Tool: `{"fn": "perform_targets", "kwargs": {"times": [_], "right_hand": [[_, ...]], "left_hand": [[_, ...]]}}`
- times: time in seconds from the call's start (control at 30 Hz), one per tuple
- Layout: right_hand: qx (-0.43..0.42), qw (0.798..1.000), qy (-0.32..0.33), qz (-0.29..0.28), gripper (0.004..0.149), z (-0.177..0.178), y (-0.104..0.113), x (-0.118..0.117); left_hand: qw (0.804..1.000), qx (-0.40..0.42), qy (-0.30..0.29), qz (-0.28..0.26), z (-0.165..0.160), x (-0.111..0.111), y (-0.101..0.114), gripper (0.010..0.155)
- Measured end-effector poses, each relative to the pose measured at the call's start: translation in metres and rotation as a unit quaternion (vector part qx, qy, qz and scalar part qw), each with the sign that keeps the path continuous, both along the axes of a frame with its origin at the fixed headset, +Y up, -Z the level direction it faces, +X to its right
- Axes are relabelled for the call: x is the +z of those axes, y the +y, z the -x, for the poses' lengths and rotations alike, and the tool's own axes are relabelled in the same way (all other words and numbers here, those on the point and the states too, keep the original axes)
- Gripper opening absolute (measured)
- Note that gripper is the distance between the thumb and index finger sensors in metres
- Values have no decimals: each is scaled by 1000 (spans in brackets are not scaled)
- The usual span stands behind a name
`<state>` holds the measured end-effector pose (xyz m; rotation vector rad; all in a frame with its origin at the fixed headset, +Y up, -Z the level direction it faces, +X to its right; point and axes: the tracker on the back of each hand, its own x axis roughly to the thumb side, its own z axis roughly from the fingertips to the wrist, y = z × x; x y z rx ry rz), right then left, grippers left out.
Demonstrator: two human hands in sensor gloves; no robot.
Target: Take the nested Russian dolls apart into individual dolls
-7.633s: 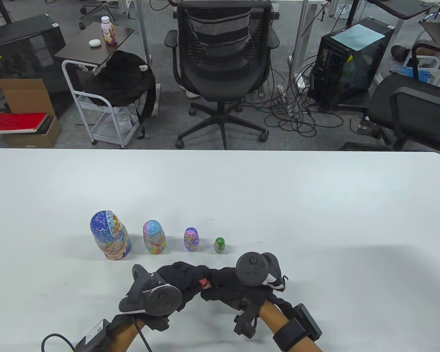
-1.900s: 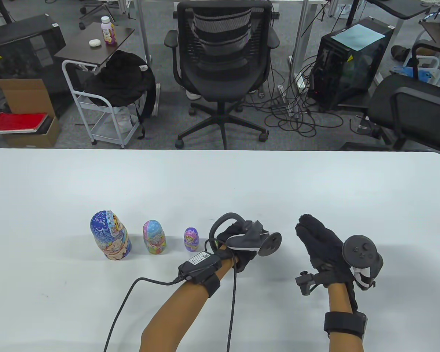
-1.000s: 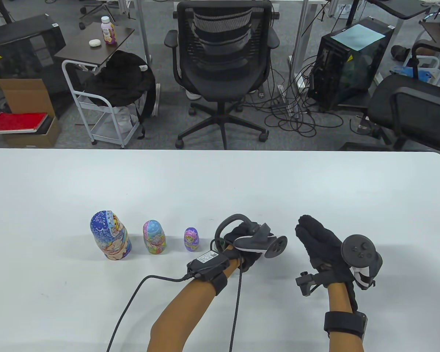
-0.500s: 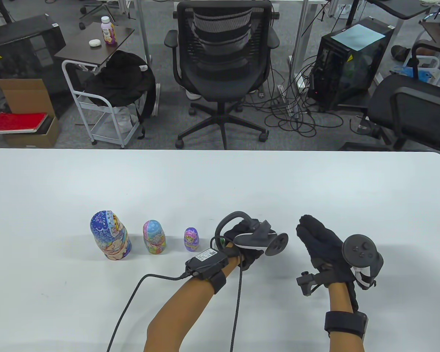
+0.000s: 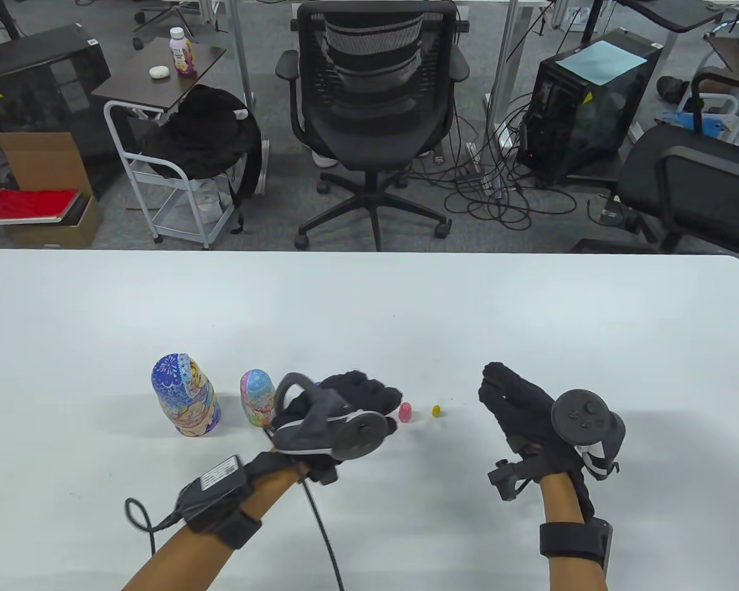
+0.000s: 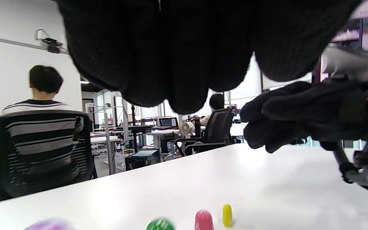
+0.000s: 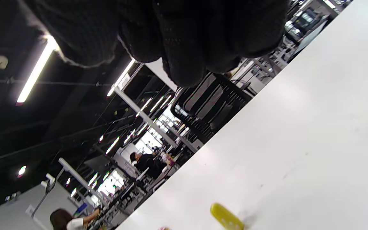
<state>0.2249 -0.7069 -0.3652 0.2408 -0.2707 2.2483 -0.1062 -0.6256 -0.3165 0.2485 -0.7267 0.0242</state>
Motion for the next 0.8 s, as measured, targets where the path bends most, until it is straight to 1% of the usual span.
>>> {"fn": "perform_targets", "kwargs": {"times": [0.1, 0.17, 0.2, 0.23, 0.3, 0.33, 0.4, 0.47, 0.6, 0.67, 0.73, 0.8], "right_hand": [[35, 999, 39, -11, 61, 26, 3, 3], [48, 996, 70, -28, 61, 47, 5, 9], [57, 995, 81, -30, 61, 54, 6, 12], [72, 993, 90, -32, 62, 63, 7, 15], [109, 987, 107, -47, 63, 84, 9, 23], [117, 986, 109, -49, 63, 88, 9, 24], [154, 979, 126, -48, 66, 107, 9, 30], [183, 974, 130, -43, 70, 120, 8, 36], [208, 969, 121, -54, 73, 132, 5, 43], [215, 969, 113, -36, 75, 135, 0, 47], [206, 972, 115, -19, 76, 135, -5, 49], [188, 975, 118, 12, 78, 134, -11, 49]], "left_hand": [[999, 30, 26, -5, 49, 20, -16, 55], [998, 53, 46, 9, 81, 33, -33, 60], [996, 71, 56, 11, 90, 38, -38, 61], [992, 106, 62, 5, 102, 43, -47, 63], [988, 140, 66, 2, 118, 45, -60, 65], [987, 148, 69, 4, 122, 45, -63, 68], [983, 169, 74, 4, 127, 46, -69, 70], [981, 173, 86, 7, 129, 45, -70, 74], [977, 193, 88, 23, 131, 39, -72, 71], [979, 184, 84, 25, 134, 34, -75, 67], [981, 172, 89, 23, 137, 31, -77, 69], [981, 170, 87, 23, 141, 28, -81, 69]]}}
